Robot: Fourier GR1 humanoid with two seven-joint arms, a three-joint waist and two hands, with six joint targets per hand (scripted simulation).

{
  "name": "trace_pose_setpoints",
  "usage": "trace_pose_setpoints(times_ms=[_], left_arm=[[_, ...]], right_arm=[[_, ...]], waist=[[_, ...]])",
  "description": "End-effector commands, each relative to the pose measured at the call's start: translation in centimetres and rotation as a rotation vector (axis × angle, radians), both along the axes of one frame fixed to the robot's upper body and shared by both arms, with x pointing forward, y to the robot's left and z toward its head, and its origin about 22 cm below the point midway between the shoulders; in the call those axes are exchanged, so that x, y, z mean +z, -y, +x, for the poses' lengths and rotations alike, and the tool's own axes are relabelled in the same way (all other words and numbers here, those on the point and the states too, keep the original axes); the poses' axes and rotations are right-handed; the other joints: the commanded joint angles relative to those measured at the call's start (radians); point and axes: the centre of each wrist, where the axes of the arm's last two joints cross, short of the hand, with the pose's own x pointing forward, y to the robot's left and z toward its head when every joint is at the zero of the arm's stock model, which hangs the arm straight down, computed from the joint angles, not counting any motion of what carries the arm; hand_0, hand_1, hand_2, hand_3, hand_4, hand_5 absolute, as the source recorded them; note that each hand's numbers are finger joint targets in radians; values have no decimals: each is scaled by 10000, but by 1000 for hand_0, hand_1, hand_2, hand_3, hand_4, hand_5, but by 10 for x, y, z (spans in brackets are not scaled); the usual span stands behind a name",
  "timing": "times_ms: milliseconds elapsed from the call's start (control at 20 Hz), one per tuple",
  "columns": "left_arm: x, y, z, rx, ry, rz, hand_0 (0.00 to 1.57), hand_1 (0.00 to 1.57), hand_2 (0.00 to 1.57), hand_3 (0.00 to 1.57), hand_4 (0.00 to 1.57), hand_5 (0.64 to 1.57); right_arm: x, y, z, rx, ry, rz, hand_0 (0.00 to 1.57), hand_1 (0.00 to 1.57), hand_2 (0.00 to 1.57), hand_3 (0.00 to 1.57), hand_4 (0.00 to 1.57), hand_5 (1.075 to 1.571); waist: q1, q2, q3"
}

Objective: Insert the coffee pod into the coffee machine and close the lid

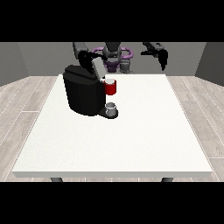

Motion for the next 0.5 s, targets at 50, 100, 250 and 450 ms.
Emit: trace_pose_setpoints(times_ms=[50,100,250,450], left_arm=[[-4,0,-9,53,-492,161,0,0,0,0,0,1571],[-19,8,0,573,-39,28,0,0,0,0,0,1571],[3,-2,8,563,112,8,0,0,0,0,131,1571],[0,-12,4,350,-174,224,0,0,0,0,169,1571]], right_arm=[[-15,-10,-1,248,-803,-245,0,0,0,0,0,1571],[15,-23,6,939,-190,-240,0,0,0,0,0,1571],[20,-26,13,692,-173,-408,0,0,0,0,114,1571],[26,-39,15,717,127,-907,0,0,0,0,0,1571]], waist=[[141,-273,31],[-429,156,28],[-100,219,29],[156,97,29]])
